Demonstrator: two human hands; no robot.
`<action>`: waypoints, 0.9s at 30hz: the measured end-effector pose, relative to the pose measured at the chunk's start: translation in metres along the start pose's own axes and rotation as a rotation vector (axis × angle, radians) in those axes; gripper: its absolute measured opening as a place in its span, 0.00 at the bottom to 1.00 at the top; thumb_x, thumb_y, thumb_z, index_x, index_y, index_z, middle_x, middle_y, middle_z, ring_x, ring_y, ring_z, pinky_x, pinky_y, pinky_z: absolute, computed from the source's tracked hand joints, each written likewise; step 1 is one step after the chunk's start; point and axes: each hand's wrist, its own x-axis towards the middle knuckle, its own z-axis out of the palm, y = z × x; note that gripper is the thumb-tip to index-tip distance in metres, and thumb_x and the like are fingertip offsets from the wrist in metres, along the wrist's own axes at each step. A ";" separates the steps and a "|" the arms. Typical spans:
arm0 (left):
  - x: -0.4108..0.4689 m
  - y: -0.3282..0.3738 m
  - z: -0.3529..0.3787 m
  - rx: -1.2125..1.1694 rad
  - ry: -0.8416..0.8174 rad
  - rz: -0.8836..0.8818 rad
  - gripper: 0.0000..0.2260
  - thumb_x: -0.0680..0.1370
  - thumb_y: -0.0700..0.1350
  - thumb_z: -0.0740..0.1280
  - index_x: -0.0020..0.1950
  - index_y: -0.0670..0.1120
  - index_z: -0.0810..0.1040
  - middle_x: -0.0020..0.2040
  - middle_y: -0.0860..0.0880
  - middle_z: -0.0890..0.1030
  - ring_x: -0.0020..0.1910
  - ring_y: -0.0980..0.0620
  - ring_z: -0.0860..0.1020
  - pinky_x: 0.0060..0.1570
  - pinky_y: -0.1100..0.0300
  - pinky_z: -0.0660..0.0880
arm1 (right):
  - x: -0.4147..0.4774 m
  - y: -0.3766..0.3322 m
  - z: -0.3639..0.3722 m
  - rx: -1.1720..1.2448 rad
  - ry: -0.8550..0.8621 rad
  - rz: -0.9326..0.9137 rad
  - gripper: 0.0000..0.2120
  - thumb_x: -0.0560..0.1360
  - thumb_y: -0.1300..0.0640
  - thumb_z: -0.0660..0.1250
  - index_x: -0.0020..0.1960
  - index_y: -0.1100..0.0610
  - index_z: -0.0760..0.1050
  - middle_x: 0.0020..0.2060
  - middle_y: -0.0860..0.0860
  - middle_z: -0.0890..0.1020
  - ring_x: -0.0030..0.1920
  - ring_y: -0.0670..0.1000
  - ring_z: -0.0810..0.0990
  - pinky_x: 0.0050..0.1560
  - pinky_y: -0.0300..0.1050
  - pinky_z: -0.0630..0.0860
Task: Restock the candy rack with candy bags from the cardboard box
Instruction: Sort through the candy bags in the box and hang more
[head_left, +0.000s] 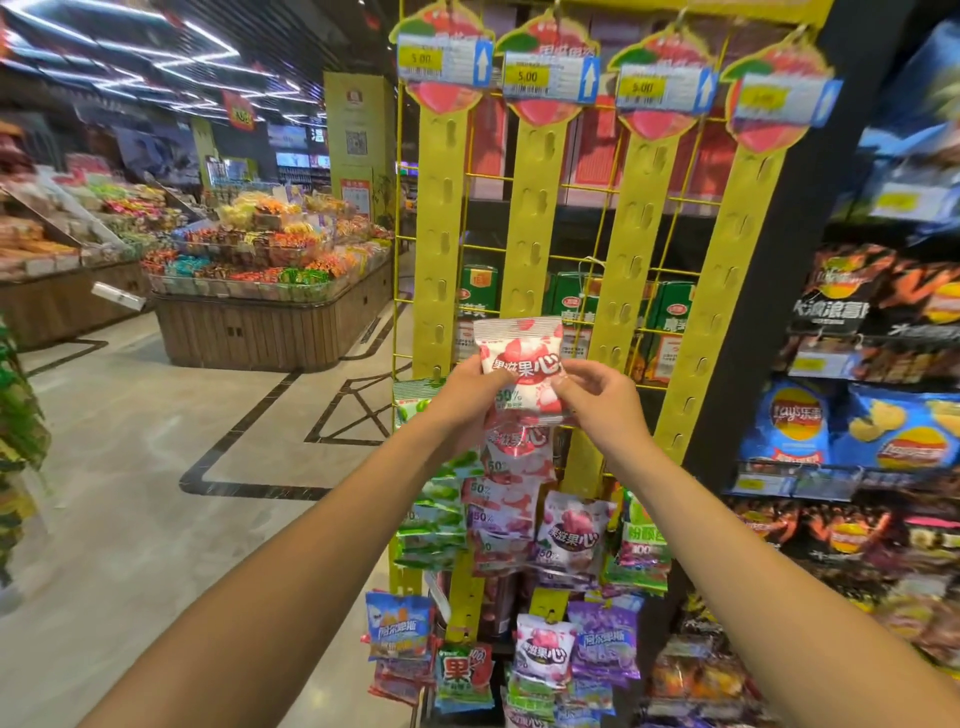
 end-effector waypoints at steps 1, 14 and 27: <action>0.002 0.002 0.001 0.007 0.006 0.004 0.05 0.84 0.36 0.63 0.60 0.41 0.75 0.48 0.44 0.86 0.42 0.49 0.85 0.39 0.56 0.83 | 0.001 -0.002 -0.001 0.009 0.014 -0.010 0.13 0.79 0.55 0.71 0.63 0.53 0.80 0.52 0.46 0.84 0.52 0.44 0.83 0.50 0.41 0.81; -0.002 -0.039 -0.007 0.154 0.102 0.034 0.06 0.84 0.42 0.67 0.61 0.45 0.79 0.54 0.44 0.86 0.52 0.46 0.85 0.47 0.51 0.84 | -0.015 0.036 0.014 0.056 0.033 0.103 0.13 0.78 0.56 0.72 0.62 0.54 0.80 0.52 0.50 0.85 0.50 0.49 0.85 0.54 0.49 0.83; -0.040 -0.097 -0.063 0.868 0.790 0.372 0.38 0.75 0.60 0.75 0.78 0.51 0.62 0.75 0.49 0.68 0.74 0.46 0.67 0.71 0.45 0.68 | -0.019 0.054 0.029 -0.025 0.083 0.017 0.16 0.77 0.51 0.74 0.64 0.47 0.78 0.52 0.43 0.83 0.53 0.46 0.83 0.52 0.50 0.83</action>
